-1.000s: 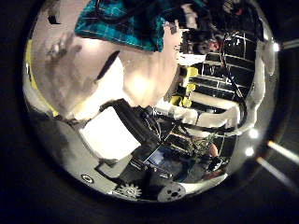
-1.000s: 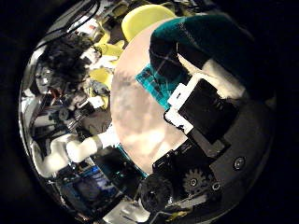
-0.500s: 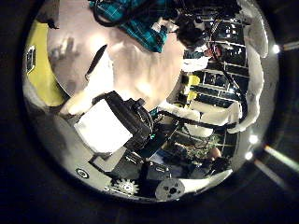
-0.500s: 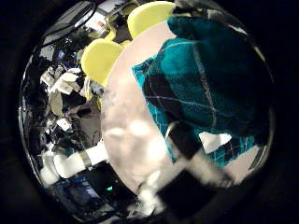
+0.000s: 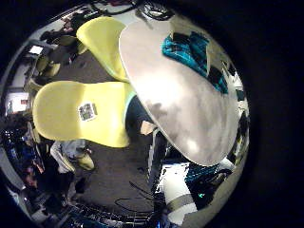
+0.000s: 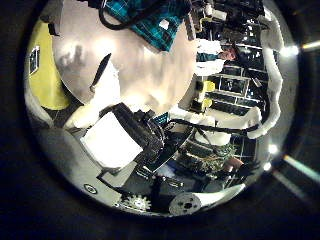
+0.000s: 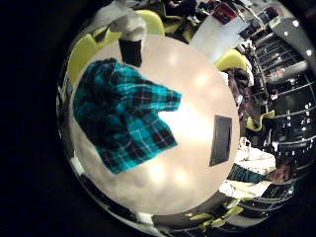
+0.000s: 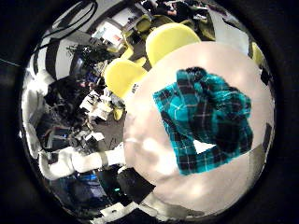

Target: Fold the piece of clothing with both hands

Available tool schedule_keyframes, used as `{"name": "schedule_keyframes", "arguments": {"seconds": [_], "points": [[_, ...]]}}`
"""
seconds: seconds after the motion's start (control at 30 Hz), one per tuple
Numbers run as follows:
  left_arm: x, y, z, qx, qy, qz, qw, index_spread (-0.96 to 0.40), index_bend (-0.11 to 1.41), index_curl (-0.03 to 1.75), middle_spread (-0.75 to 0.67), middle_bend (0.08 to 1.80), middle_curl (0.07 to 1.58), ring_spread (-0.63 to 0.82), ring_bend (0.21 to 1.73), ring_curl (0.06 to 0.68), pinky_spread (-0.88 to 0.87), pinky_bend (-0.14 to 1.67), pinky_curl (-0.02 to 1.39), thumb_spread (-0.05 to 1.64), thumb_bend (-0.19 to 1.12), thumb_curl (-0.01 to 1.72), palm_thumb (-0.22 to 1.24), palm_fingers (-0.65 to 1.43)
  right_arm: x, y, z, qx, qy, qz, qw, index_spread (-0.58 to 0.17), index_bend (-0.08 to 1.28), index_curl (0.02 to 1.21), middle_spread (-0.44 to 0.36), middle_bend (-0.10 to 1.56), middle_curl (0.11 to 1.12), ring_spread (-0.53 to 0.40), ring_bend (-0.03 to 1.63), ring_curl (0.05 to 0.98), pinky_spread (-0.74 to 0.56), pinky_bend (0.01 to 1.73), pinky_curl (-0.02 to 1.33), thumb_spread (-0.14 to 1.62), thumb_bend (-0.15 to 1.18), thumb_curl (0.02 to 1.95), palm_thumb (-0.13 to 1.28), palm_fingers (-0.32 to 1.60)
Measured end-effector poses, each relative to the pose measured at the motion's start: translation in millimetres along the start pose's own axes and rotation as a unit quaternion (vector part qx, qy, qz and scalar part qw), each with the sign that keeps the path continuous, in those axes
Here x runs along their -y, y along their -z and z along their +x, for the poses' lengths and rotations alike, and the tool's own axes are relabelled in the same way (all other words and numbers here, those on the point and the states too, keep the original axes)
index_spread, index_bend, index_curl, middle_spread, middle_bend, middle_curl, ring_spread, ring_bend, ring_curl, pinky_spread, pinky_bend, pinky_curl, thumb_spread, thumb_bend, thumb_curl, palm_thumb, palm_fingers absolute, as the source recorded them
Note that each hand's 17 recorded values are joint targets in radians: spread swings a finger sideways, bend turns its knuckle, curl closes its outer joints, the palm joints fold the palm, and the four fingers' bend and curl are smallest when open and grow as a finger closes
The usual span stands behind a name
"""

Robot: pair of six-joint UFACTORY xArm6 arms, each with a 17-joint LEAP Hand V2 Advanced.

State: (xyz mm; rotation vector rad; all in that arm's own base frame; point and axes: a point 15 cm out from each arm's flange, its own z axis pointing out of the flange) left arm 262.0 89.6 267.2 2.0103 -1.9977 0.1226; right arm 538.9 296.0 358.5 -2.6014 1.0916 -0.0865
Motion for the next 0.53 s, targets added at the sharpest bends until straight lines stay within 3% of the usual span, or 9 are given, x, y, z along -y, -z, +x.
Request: {"name": "schedule_keyframes", "arguments": {"seconds": [0.13,0.4,0.53], "points": [[-3,-1,14,0.003,-0.003,-0.006,1.0,-0.27,0.37,0.71,-0.26,0.5,0.81,-0.27,0.86,0.417,-0.09,0.39,0.44,1.13,-0.02,0.49,0.6,0.39,-39,31,4,0.012,-0.014,-0.045,0.999,-0.395,0.16,0.27,0.086,0.2,0.32,0.27,0.62,0.277,0.53,0.7,0.59,1.01,0.0,0.37,0.34,-0.01],[-1,-2,66,0.02,0.003,-0.03,0.9993,-0.26,0.39,0.73,-0.22,0.43,0.8,-0.2,0.81,0.407,-0.04,0.4,0.45,1.13,-0.02,0.49,0.57,0.32,-172,165,42,-0.03,-0.085,-0.129,0.987,-0.36,0.21,0.31,0.024,0.28,0.35,0.206,0.62,0.259,0.5,0.51,0.48,1.17,0.08,0.42,0.63,0.19],[-2,-9,91,0.029,-0.016,-0.042,0.9986,-0.25,0.4,0.73,-0.2,0.39,0.77,-0.16,0.79,0.397,-0.01,0.39,0.44,1.14,-0.02,0.49,0.55,0.3,-223,157,45,-0.018,-0.111,-0.17,0.979,-0.355,0.2,0.33,-0.04,0.3,0.36,0.151,0.63,0.258,0.46,0.44,0.44,1.24,0.08,0.42,0.68,0.27]]}}
